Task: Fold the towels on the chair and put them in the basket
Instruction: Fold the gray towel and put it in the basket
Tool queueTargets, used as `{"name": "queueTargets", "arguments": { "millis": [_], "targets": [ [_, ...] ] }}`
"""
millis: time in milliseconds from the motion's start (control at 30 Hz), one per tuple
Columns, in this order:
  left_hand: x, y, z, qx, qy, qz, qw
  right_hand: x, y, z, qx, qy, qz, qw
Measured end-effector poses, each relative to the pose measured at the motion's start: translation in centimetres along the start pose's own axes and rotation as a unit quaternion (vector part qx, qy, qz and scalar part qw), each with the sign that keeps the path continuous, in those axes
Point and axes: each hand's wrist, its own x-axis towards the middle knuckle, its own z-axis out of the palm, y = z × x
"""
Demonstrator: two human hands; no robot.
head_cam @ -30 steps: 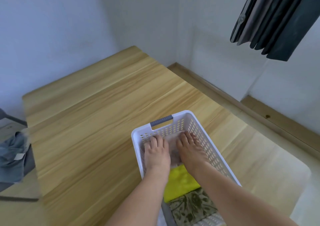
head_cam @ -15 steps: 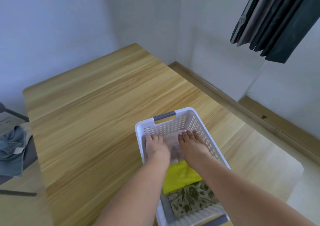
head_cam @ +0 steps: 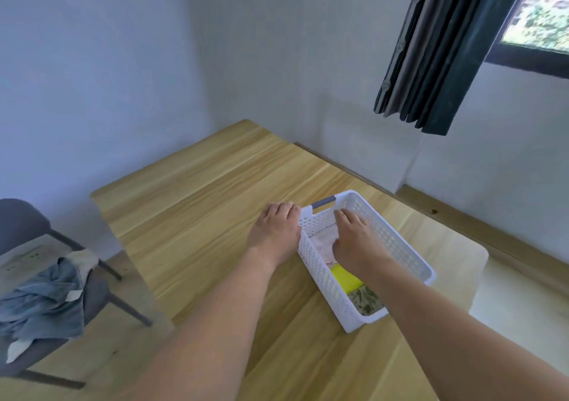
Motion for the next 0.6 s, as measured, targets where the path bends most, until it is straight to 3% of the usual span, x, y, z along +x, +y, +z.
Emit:
{"name": "queueTargets", "arguments": {
  "millis": [167,367,600],
  "targets": [
    [-5.9,-4.6,-4.5,-0.009,0.002,0.005,1.000,-3.9,-7.5,-2.0,0.019,0.007,0.011,1.000],
    [-11.1,-10.3,-7.9,-0.018,0.030,-0.052,0.998,-4.7,-15.3,-2.5,0.039,0.005,-0.019,0.999],
    [-16.8,-20.2,-10.8,-0.033,0.061,-0.039,0.997,-5.7,-27.2,-1.0,0.057,0.014,-0.013,0.998]
  ]
}}
